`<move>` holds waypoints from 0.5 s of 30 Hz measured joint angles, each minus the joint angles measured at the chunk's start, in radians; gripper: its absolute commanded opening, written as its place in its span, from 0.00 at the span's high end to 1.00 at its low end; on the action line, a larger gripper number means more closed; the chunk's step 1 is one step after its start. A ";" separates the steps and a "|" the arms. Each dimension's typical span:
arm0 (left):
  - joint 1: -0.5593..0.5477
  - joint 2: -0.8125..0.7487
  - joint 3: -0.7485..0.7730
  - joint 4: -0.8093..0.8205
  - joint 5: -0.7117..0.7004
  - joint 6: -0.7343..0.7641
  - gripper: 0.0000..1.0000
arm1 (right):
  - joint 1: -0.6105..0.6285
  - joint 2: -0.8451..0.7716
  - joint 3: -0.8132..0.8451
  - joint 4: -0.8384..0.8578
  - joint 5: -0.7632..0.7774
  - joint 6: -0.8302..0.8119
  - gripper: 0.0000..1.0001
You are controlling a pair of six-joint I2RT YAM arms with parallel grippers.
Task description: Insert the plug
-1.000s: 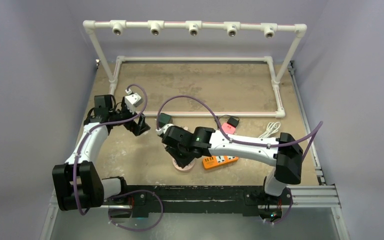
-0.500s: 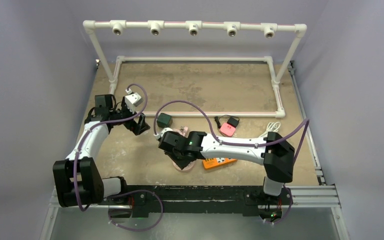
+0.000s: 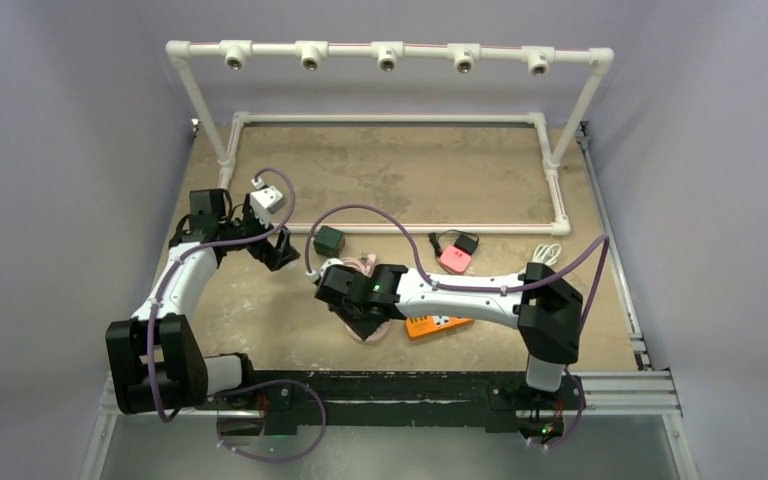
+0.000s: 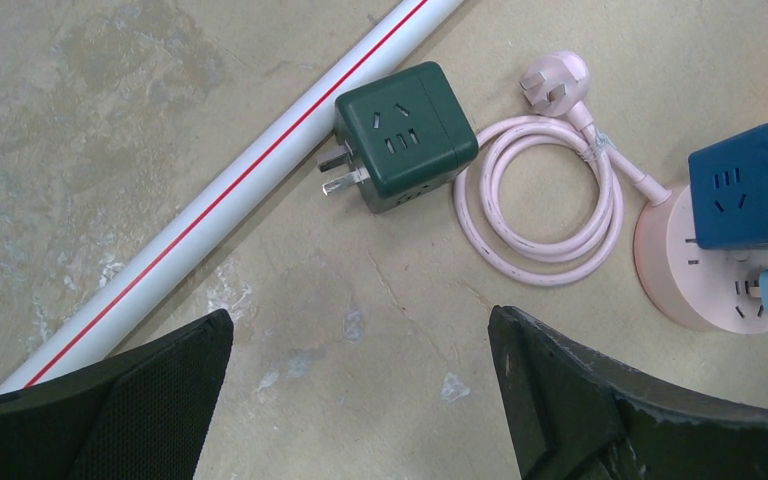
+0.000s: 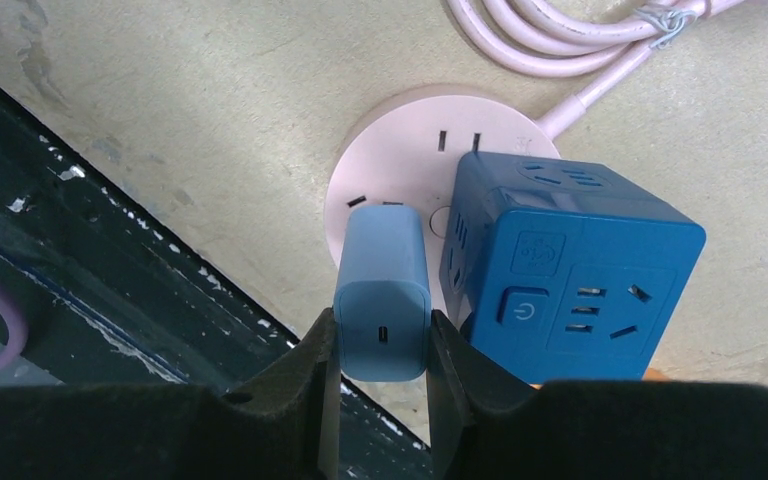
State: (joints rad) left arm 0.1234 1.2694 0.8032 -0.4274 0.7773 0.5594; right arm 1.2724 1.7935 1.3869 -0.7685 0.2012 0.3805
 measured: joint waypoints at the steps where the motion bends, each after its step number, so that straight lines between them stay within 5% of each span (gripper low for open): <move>1: 0.000 0.000 0.000 0.000 0.000 0.002 0.02 | 0.000 0.000 0.000 0.000 0.000 0.000 1.00; 15: 0.000 0.000 0.000 -0.006 0.001 0.010 0.02 | 0.000 0.000 0.000 0.006 0.018 0.000 1.00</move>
State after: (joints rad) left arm 0.1234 1.2694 0.8028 -0.4339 0.7780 0.5694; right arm 1.2728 1.7935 1.3872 -0.7628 0.2192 0.3801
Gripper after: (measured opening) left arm 0.982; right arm 0.308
